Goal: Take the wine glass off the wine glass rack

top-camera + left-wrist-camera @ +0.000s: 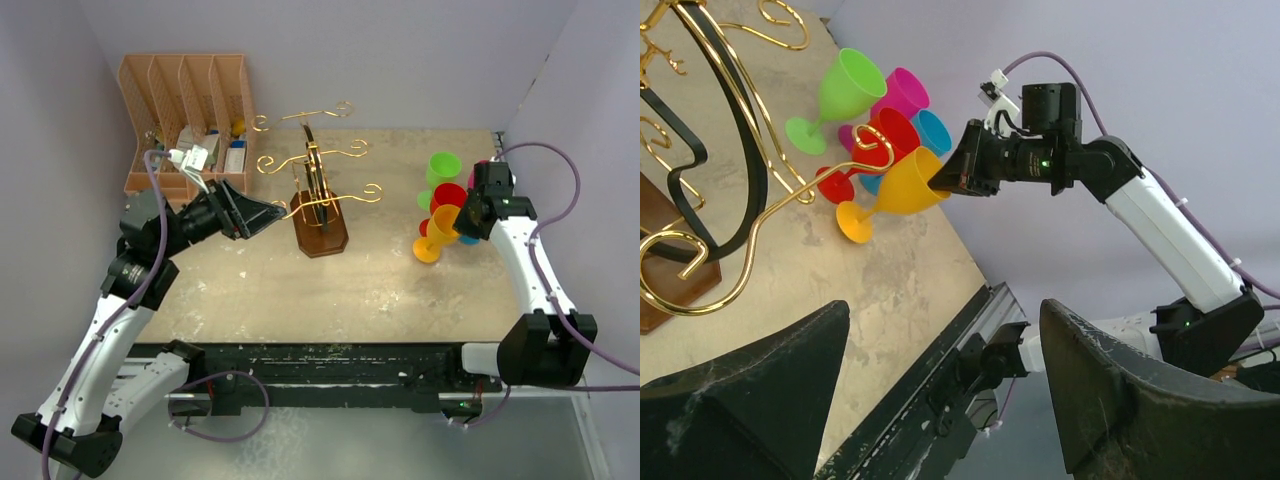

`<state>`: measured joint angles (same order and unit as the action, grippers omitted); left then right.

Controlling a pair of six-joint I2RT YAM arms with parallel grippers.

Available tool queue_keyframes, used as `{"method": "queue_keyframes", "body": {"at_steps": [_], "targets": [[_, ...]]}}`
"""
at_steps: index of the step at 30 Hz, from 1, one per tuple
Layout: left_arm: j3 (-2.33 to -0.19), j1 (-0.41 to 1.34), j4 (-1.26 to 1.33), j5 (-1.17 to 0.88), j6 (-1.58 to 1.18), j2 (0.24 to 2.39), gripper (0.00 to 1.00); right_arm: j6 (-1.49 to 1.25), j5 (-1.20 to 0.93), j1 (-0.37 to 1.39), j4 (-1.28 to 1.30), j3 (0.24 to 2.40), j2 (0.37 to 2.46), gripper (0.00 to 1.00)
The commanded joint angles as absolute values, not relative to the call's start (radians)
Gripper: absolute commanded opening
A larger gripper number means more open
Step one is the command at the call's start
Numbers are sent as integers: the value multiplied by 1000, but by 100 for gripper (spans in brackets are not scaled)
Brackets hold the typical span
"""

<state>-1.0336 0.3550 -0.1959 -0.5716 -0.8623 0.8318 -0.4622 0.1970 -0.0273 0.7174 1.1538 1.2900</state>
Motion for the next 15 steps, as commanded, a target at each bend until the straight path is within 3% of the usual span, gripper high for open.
{"method": "queue_keyframes", "body": {"at_steps": [1,15], "targets": [[-1025,356,-142,-589,-860,826,80,-511,243,-33,666,1138,1310,0],[-1000,356,-106,-609,-868,849,80,-500,366,-40,682,1124,1304,0]]}}
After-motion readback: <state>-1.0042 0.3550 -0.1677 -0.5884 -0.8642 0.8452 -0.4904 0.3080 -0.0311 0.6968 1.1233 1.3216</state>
